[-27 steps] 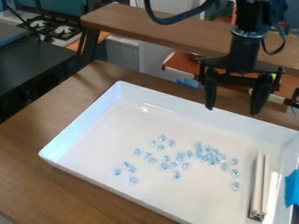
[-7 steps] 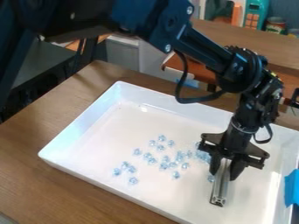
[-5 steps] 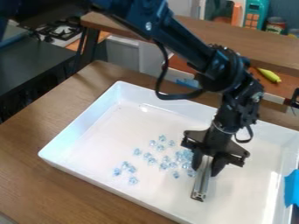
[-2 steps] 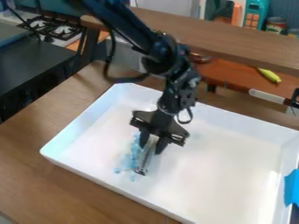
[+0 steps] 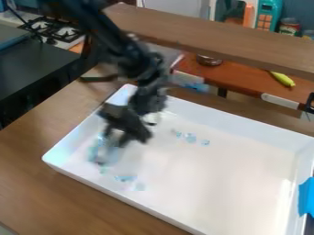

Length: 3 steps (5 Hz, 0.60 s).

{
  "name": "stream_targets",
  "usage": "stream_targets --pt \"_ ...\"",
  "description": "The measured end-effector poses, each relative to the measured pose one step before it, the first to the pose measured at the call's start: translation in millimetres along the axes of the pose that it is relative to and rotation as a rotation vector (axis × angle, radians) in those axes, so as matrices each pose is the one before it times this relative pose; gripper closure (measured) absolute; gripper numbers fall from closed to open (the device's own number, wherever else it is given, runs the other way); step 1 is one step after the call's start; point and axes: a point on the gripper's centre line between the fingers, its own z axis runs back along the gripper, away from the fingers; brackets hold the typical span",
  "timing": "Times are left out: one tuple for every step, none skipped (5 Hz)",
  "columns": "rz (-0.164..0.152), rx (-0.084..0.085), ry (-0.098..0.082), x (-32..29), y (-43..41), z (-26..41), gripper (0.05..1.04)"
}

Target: Sweep into pile

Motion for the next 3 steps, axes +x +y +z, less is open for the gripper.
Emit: stream_targets --pt "-0.0468 0.1028 -0.0181 -9.42 15.04 -2.17 0.699" --pt "0.0129 -0.0079 0.0135 -10.79 7.76 14.07 0.699" --pt "0.0385 -0.0943 -0.0230 3.49 -1.71 42.03 0.699"
